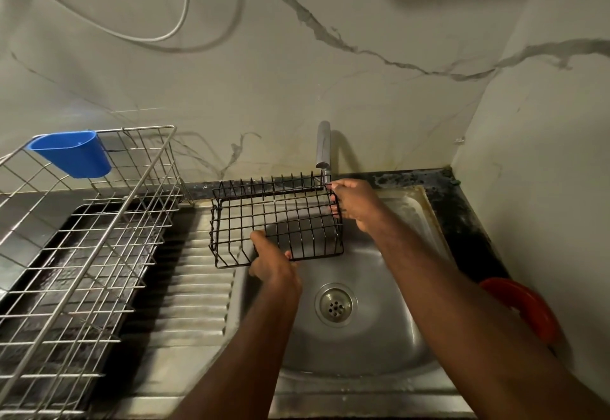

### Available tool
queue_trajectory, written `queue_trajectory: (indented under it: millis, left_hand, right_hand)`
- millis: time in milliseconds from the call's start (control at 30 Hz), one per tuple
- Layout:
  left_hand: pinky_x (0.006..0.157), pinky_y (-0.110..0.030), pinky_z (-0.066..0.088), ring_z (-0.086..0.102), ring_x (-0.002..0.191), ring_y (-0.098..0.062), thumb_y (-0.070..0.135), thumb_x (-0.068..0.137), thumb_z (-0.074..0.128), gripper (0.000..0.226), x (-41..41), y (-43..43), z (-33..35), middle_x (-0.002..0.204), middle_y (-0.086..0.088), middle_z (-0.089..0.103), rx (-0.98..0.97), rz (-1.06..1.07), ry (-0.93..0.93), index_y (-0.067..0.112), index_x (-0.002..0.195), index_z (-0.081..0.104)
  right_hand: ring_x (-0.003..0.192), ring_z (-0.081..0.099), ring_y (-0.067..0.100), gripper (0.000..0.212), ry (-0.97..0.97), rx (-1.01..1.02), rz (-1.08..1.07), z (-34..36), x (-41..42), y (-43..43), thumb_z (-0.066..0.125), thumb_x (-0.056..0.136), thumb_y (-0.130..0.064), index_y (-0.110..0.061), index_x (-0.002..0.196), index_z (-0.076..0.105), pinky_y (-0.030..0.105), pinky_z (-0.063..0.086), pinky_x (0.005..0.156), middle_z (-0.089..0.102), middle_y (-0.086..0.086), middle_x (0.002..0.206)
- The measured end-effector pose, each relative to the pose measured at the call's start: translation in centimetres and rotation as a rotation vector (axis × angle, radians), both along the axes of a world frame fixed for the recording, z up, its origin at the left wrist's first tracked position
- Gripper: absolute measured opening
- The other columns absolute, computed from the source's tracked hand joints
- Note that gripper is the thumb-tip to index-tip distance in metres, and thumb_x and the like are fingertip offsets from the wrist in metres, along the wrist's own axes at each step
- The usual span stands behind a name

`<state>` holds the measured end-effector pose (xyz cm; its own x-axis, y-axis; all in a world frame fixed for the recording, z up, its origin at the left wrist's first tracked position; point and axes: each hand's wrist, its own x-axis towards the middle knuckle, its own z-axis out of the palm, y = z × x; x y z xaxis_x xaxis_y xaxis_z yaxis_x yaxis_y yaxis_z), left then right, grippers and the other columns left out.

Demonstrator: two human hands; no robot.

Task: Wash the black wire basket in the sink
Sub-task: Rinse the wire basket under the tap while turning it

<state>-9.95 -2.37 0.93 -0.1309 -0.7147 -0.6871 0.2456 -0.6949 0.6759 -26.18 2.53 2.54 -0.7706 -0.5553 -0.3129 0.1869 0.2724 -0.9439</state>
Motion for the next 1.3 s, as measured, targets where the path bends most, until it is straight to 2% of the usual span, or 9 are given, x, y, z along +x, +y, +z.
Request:
queue_trajectory:
  millis: [200, 267, 333, 467, 533, 667, 767, 1067, 1300]
  left_hand:
    - [0.098, -0.054, 0.051, 0.062, 0.110, -0.034, 0.053, 0.088, 0.056, 0.073, -0.4, -0.2, 0.3, 0.132, -0.018, 0.058, 0.004, 0.005, 0.013, 0.011, 0.144, 0.037]
    - [0.098, -0.054, 0.051, 0.062, 0.110, -0.035, 0.054, 0.087, 0.056, 0.073, -0.4, -0.3, 0.2, 0.133, -0.018, 0.058, 0.004, 0.006, 0.012, 0.011, 0.144, 0.038]
    - [0.099, -0.054, 0.051, 0.062, 0.110, -0.034, 0.054, 0.087, 0.055, 0.073, -0.4, -0.2, 0.1, 0.133, -0.017, 0.059, 0.002, -0.002, 0.004, 0.011, 0.143, 0.038]
    - [0.102, -0.053, 0.048, 0.061, 0.110, -0.032, 0.055, 0.089, 0.053, 0.072, -0.6, 0.1, 0.1, 0.135, -0.014, 0.057, 0.006, -0.022, -0.013, 0.009, 0.143, 0.039]
    - [0.102, -0.052, 0.048, 0.060, 0.111, -0.031, 0.054, 0.090, 0.053, 0.071, -0.7, 0.3, 0.3, 0.134, -0.013, 0.056, 0.011, -0.029, -0.016, 0.009, 0.144, 0.038]
    - [0.101, -0.050, 0.049, 0.060, 0.112, -0.031, 0.053, 0.090, 0.054, 0.070, -0.8, 0.8, 0.6, 0.131, -0.014, 0.059, 0.009, -0.052, -0.019, 0.009, 0.143, 0.039]
    - [0.101, -0.051, 0.049, 0.061, 0.111, -0.031, 0.053, 0.090, 0.054, 0.071, -0.8, 1.1, 0.8, 0.131, -0.014, 0.059, 0.016, -0.068, -0.019, 0.009, 0.143, 0.038]
    - [0.100, -0.052, 0.050, 0.060, 0.110, -0.032, 0.054, 0.088, 0.055, 0.074, -0.9, 1.4, 0.8, 0.129, -0.015, 0.059, 0.015, -0.090, -0.020, 0.007, 0.143, 0.039]
    - [0.101, -0.053, 0.049, 0.061, 0.111, -0.033, 0.053, 0.088, 0.055, 0.074, -0.8, 1.3, 1.1, 0.131, -0.016, 0.059, 0.019, -0.080, -0.007, 0.007, 0.143, 0.039]
  right_hand:
    - [0.087, 0.064, 0.019, 0.026, 0.021, -0.008, -0.017, 0.1, -0.3, -0.2, 0.052, 0.100, -0.020, -0.012, 0.120, 0.065, 0.030, 0.053, 0.072, 0.065, 0.004, 0.108]
    - [0.097, 0.064, 0.022, 0.026, 0.026, -0.004, -0.012, -0.1, -0.3, -0.3, 0.053, 0.099, -0.022, -0.013, 0.120, 0.065, 0.035, 0.055, 0.082, 0.065, 0.002, 0.106]
    - [0.096, 0.064, 0.023, 0.026, 0.034, -0.004, -0.013, -0.2, -0.4, -0.2, 0.054, 0.098, -0.026, -0.014, 0.118, 0.066, 0.041, 0.054, 0.090, 0.066, -0.001, 0.098]
    - [0.100, 0.063, 0.021, 0.026, 0.044, -0.011, -0.019, -0.3, -0.5, 0.3, 0.057, 0.097, -0.028, -0.015, 0.116, 0.067, 0.038, 0.052, 0.090, 0.068, 0.002, 0.105]
    - [0.101, 0.063, 0.023, 0.020, 0.049, -0.019, -0.030, -0.3, -0.6, 0.5, 0.059, 0.096, -0.028, -0.017, 0.109, 0.069, 0.040, 0.051, 0.093, 0.068, 0.000, 0.100]
    - [0.091, 0.063, 0.024, 0.013, 0.040, -0.022, -0.053, -0.6, -0.9, 1.2, 0.060, 0.094, -0.030, -0.022, 0.098, 0.070, 0.040, 0.052, 0.085, 0.067, 0.001, 0.089]
    - [0.085, 0.063, 0.022, 0.014, 0.027, -0.022, -0.076, -0.6, -1.0, 1.8, 0.060, 0.095, -0.028, -0.020, 0.099, 0.070, 0.036, 0.053, 0.075, 0.067, 0.006, 0.092]
    - [0.081, 0.061, 0.021, 0.012, 0.005, -0.053, -0.100, -0.2, -0.8, 2.5, 0.060, 0.096, -0.023, -0.017, 0.099, 0.070, 0.027, 0.052, 0.060, 0.064, 0.007, 0.091]
    - [0.080, 0.061, 0.021, 0.012, 0.000, -0.066, -0.105, 0.1, -0.6, 2.4, 0.060, 0.096, -0.022, -0.016, 0.099, 0.069, 0.028, 0.053, 0.061, 0.064, 0.007, 0.091]
